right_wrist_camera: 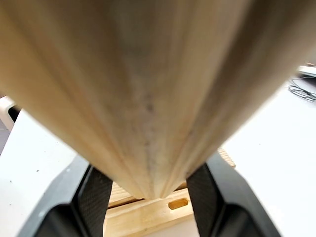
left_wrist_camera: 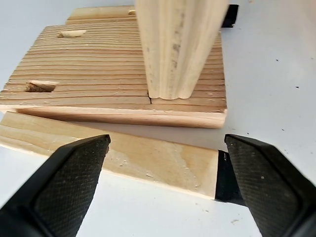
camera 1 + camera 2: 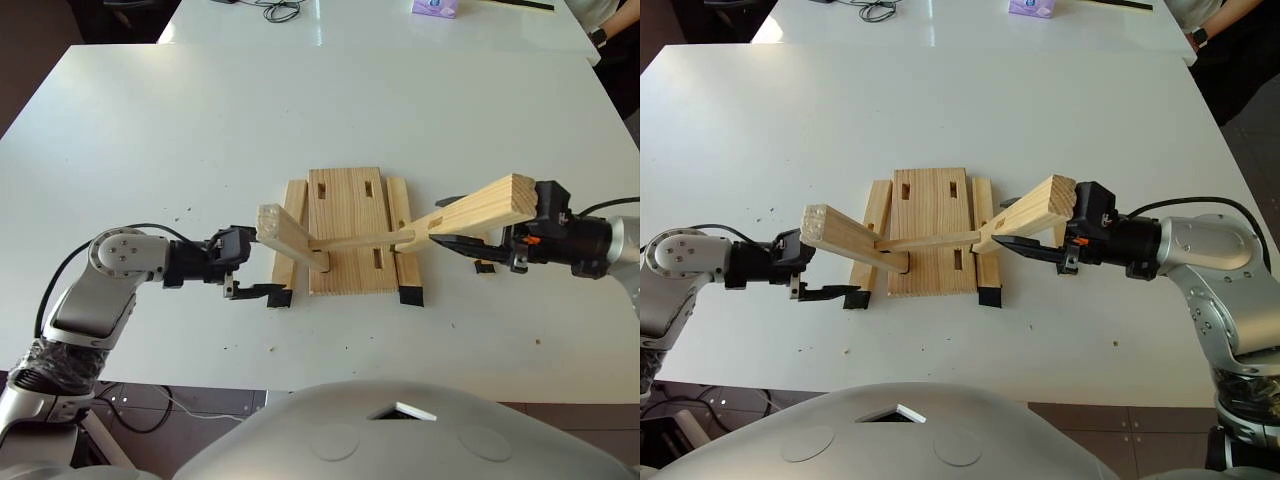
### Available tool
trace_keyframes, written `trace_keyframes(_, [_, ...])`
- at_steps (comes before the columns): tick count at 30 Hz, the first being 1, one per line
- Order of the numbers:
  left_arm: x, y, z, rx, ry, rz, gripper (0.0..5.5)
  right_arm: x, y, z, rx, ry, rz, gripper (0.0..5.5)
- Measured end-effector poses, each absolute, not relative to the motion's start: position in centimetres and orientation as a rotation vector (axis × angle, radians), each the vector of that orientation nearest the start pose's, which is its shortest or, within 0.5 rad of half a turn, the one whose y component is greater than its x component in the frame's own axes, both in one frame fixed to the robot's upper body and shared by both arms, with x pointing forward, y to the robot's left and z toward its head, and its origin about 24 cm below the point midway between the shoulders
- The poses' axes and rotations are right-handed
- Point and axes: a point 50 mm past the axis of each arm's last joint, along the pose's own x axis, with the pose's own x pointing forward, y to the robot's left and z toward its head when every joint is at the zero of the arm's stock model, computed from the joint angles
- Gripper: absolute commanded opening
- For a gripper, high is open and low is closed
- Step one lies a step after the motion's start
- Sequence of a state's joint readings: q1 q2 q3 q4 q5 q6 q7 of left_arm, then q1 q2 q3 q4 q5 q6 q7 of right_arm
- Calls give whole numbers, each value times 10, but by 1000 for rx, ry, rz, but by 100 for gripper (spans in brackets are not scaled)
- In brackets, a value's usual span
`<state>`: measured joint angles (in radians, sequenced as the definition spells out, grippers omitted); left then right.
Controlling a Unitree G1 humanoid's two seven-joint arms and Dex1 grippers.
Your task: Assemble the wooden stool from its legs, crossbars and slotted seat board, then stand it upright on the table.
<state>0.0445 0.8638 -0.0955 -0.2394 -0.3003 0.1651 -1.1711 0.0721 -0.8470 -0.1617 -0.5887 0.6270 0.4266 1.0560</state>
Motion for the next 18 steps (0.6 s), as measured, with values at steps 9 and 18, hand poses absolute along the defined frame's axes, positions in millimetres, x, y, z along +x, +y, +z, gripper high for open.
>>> trace_keyframes(9, [195,202,91,414,403,-1334,431,185,-188,153,-275,110,1266,204])
trace_keyframes(18, [205,193,94,395,379,-1293,431,183,-181,150,-253,96,1273,204])
